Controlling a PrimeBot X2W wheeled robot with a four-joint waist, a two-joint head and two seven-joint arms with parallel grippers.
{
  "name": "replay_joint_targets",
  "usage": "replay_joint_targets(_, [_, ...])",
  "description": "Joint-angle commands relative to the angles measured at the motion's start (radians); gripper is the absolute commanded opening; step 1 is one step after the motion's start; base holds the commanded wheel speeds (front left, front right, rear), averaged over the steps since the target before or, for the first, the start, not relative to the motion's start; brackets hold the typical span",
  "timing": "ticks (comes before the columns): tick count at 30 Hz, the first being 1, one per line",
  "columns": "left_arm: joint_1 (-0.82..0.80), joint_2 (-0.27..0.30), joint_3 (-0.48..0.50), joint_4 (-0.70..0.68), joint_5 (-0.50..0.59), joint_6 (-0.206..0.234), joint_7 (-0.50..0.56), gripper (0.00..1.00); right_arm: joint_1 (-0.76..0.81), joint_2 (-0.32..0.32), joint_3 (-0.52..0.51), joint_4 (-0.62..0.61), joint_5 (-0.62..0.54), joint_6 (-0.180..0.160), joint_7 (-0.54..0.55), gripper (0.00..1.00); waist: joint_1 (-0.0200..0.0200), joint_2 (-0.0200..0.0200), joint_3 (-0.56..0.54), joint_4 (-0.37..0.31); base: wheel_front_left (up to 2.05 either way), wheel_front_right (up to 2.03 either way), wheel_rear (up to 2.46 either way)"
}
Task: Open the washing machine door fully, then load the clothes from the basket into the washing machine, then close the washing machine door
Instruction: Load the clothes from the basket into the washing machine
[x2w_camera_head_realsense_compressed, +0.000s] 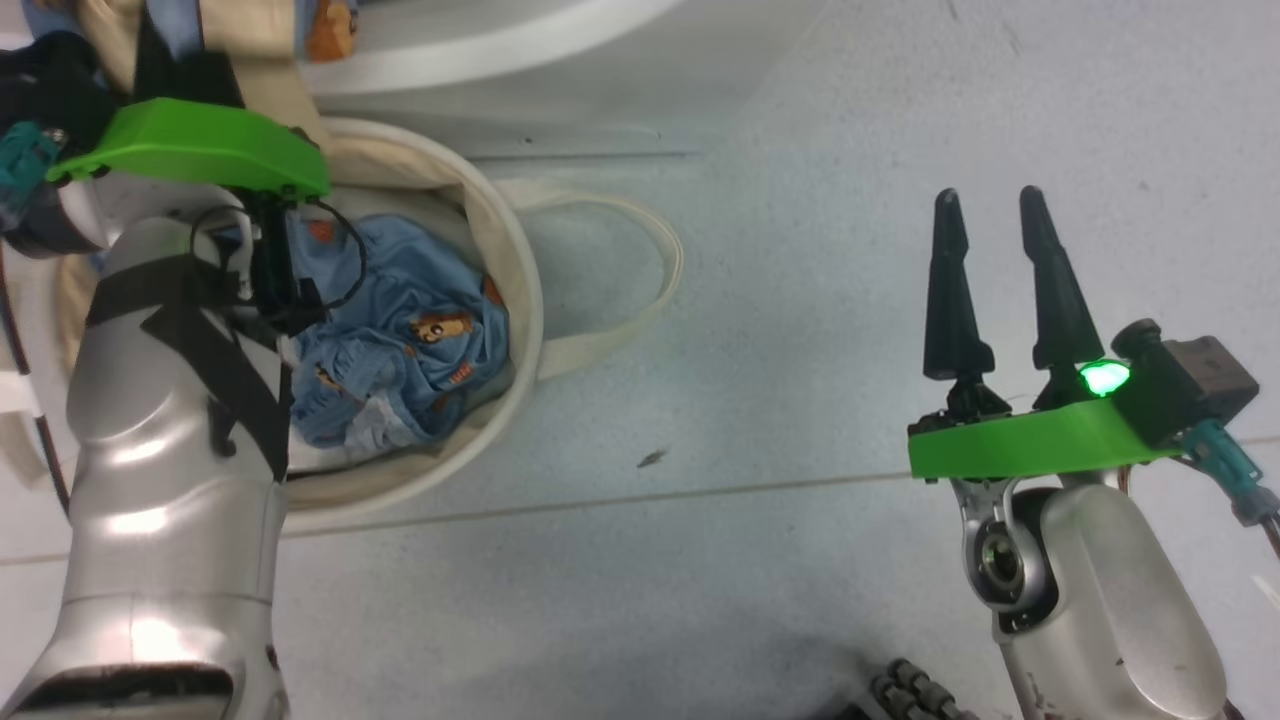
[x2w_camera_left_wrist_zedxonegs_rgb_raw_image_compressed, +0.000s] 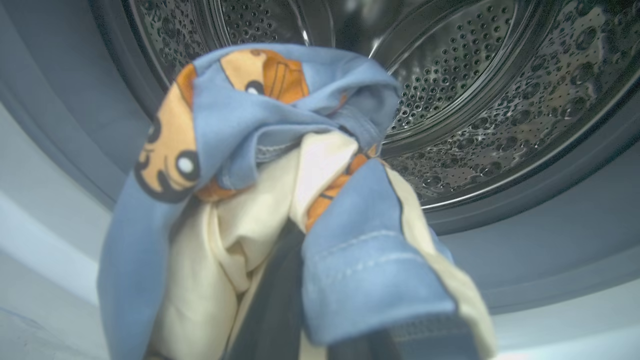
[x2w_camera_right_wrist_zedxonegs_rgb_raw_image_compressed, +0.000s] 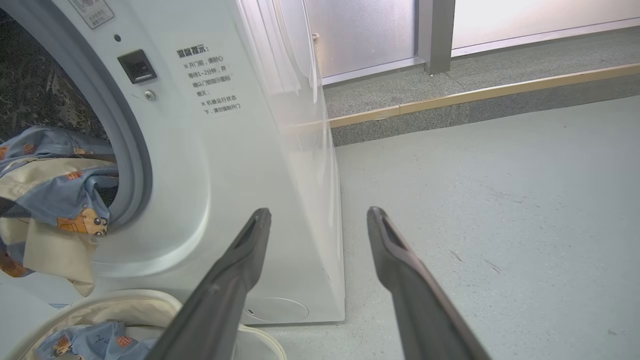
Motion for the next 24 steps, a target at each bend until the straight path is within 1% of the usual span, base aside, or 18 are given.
replay_joint_targets(1, [0.03, 0.022, 0.029, -0.054, 0.019, -0.005, -0.006, 0.0, 0.038, -0.001, 0.023, -0.028, 0.001, 0.008, -0.005, 1.0, 0.0002, -0.0001, -0.029, 0.01, 0.0, 0.0, 0.0])
replay_joint_targets(4, [0.042, 0.019, 0.056, -0.099, 0.047, -0.012, -0.006, 0.0, 0.049, -0.001, 0.028, -0.027, 0.004, 0.008, -0.005, 1.0, 0.0002, -0.0001, -0.042, 0.008, 0.0, 0.0, 0.0])
replay_joint_targets(8, [0.026, 0.02, 0.083, -0.116, 0.084, -0.016, -0.006, 0.0, 0.058, -0.001, 0.037, -0.021, 0.013, 0.008, -0.005, 1.0, 0.0002, -0.0001, -0.04, -0.008, 0.0, 0.0, 0.0])
replay_joint_targets(10, [0.004, 0.034, 0.091, -0.118, 0.115, -0.009, -0.006, 0.0, 0.054, -0.001, 0.041, -0.025, 0.02, 0.008, -0.005, 1.0, 0.0002, -0.0001, -0.026, -0.019, 0.0, 0.0, 0.0])
replay_joint_targets(13, [-0.041, 0.067, 0.106, -0.08, 0.145, 0.001, -0.006, 0.0, 0.045, -0.001, 0.047, -0.035, 0.041, 0.008, -0.005, 1.0, 0.0002, -0.0001, -0.005, -0.043, 0.0, 0.0, 0.0])
replay_joint_targets(15, [-0.079, 0.081, 0.099, -0.061, 0.167, -0.001, -0.006, 0.0, 0.044, -0.001, 0.048, -0.035, 0.048, 0.008, -0.005, 1.0, 0.0002, -0.0001, 0.009, -0.056, 0.0, 0.0, 0.0])
replay_joint_targets(18, [-0.143, 0.086, 0.075, -0.051, 0.197, -0.011, -0.006, 0.0, 0.038, -0.001, 0.058, -0.032, 0.054, 0.008, -0.005, 1.0, 0.0002, -0.0001, 0.031, -0.071, 0.0, 0.0, 0.0])
replay_joint_targets(19, [-0.143, 0.086, 0.075, -0.051, 0.197, -0.011, -0.006, 0.0, 0.038, -0.001, 0.058, -0.032, 0.054, 0.008, -0.005, 1.0, 0.0002, -0.0001, 0.031, -0.071, 0.0, 0.0, 0.0])
replay_joint_targets(20, [-0.189, 0.087, 0.062, -0.04, 0.213, -0.011, -0.006, 0.0, 0.029, -0.001, 0.066, -0.036, 0.06, 0.008, -0.005, 1.0, 0.0002, -0.0001, 0.045, -0.083, 0.0, 0.0, 0.0])
replay_joint_targets(21, [-0.189, 0.087, 0.062, -0.04, 0.213, -0.011, -0.006, 0.0, 0.029, -0.001, 0.066, -0.036, 0.06, 0.008, -0.005, 1.0, 0.0002, -0.0001, 0.045, -0.083, 0.0, 0.0, 0.0])
replay_joint_targets(24, [-0.263, 0.1, 0.046, -0.042, 0.236, -0.01, -0.006, 0.0, 0.015, -0.001, 0.078, -0.046, 0.072, 0.008, -0.005, 1.0, 0.0002, -0.0001, 0.063, -0.105, 0.0, 0.0, 0.0])
